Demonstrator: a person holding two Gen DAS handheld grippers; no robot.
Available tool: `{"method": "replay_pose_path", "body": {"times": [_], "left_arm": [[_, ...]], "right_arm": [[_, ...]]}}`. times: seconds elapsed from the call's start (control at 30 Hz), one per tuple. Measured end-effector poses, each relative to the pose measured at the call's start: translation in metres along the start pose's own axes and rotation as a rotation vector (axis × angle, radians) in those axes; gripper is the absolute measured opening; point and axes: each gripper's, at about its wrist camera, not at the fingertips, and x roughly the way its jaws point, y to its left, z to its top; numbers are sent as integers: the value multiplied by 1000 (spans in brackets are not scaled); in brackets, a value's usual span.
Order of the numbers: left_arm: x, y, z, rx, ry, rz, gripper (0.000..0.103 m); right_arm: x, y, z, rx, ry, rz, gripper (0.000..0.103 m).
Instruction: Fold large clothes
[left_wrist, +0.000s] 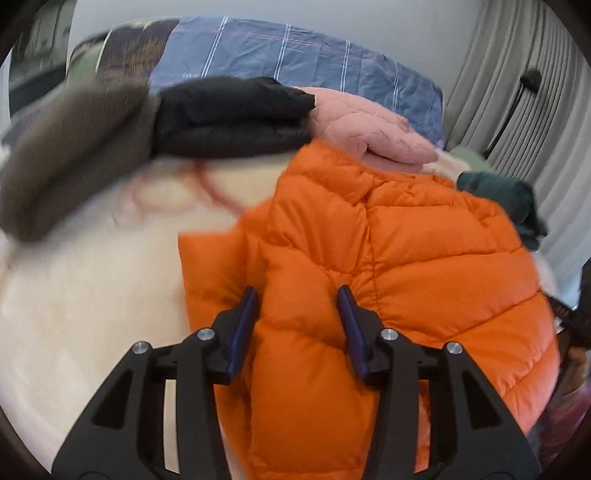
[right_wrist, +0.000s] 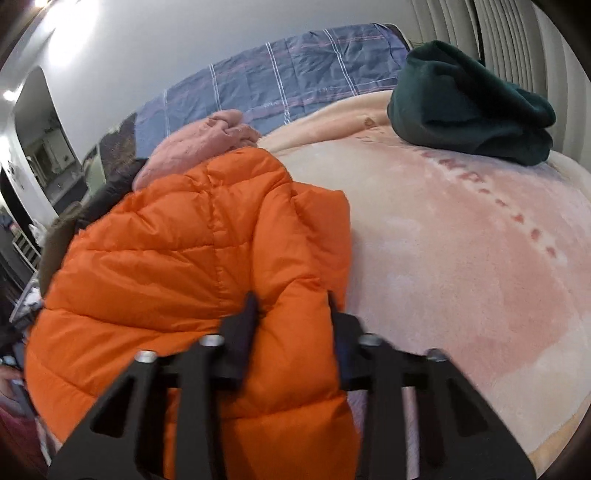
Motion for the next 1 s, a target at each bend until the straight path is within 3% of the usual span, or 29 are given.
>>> {"method": "replay_pose_path", "body": {"times": [0.07,0.2,0.3,0.4,0.5,0.6,0.7,0.83,0.87,0.9,0.97,1.0], "left_arm": [[-6,3,-7,-14,-14,-13,32],[-15,-7,-17,21,-23,12,29],[-14,-4,-18,10,-20,9,33],[-23,-8,-11,1,-30,23,33],[-52,-16,0,6,-99,17,38],[-80,-39,18,43,-198,-34,41],[-71,-75,39,115,-192,-81,45],[-24,-115,63,181,-127,-49,50],[-6,-123,67,197,-108,-21,57],[7,-127,69,214,-99,31,61],[44,-126,64,237,-53,184,72],[67,-118,58,235,-13,232,76]], "right_arm": [[-14,2,-5,2,-43,8,8],[-28,6,-10,-9,-61,-3,8],[-12,-3,-13,13,15,6,16],[-30,-9,-1,52,-28,3,32],[-55,-7,19,44,-117,14,34],[-54,11,38,4,-123,69,34],[-36,42,60,-76,-115,95,34],[10,82,86,-121,-46,109,38],[25,90,89,-131,-11,93,51],[42,96,88,-155,11,50,66],[73,98,81,-215,28,-61,74],[92,96,72,-236,40,-76,76]]}}
